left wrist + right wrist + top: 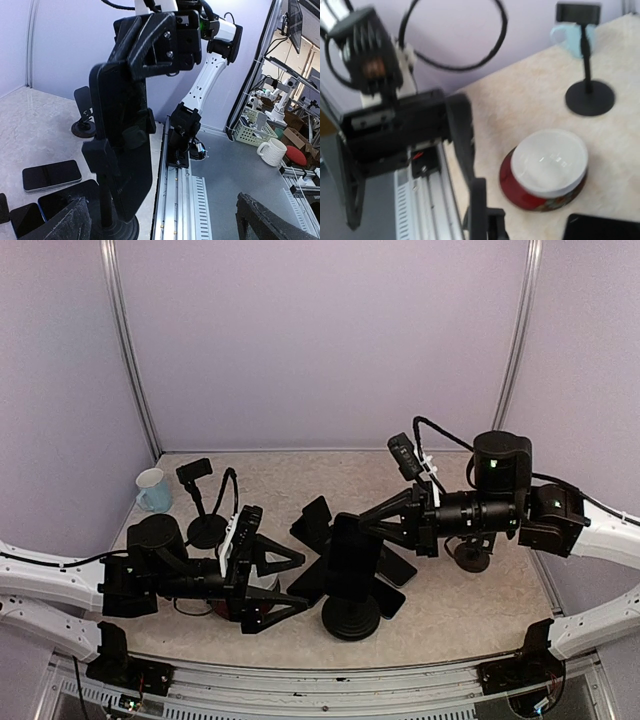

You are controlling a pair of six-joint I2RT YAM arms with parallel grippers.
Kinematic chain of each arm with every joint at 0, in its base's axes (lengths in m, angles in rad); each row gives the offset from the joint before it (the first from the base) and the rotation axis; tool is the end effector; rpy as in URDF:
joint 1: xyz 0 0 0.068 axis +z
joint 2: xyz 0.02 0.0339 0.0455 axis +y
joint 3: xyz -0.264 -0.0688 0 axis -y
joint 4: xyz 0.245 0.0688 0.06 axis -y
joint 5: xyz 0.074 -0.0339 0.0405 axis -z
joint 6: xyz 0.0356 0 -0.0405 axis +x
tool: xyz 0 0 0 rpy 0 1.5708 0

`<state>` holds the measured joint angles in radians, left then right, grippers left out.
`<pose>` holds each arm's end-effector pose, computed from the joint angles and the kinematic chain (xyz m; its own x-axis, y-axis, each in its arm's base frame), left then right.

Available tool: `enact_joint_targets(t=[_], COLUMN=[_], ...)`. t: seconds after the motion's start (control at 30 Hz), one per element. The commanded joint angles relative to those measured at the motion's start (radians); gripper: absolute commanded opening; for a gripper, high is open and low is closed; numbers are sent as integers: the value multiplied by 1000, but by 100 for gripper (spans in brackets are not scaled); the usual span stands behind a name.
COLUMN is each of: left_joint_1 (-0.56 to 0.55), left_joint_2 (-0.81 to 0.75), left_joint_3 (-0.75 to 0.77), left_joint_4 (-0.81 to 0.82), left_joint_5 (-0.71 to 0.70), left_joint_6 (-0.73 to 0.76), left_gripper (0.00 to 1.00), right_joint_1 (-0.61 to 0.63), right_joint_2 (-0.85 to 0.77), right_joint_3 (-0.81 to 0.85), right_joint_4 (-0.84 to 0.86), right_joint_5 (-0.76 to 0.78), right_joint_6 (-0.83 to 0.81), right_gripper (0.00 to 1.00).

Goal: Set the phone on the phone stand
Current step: Pick up the phone stand with the phone from the corner of the board, then place the phone stand with the phone at the corner of the board.

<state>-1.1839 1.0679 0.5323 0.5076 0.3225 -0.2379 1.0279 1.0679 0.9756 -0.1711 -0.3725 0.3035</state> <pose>0.0808 -0.2282 0.2684 -0.2454 0.0100 -0.9694 0.9673 0.0688 -0.2442 0.1158 0.2171 0.3541 -0.4210 -0.1589 -0.8931 -0.8941 0.2387 0.3790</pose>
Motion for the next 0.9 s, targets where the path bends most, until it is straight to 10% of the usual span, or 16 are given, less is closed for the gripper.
enact_joint_targets(t=[0.0,0.87], left_joint_1=[-10,-31], left_joint_2=[-12,-59], left_joint_3=[18,18], left_joint_4=[7,-51], left_joint_5=[-13,-44], left_joint_6=[4,15], left_gripper=[99,99], right_joint_1=[-33,-699], right_joint_2=[-49,107], right_joint_3=[115,392], right_joint_4=[52,-37], right_joint_5=[46,-198], right_joint_6=[-43,-262], right_gripper=[0,0])
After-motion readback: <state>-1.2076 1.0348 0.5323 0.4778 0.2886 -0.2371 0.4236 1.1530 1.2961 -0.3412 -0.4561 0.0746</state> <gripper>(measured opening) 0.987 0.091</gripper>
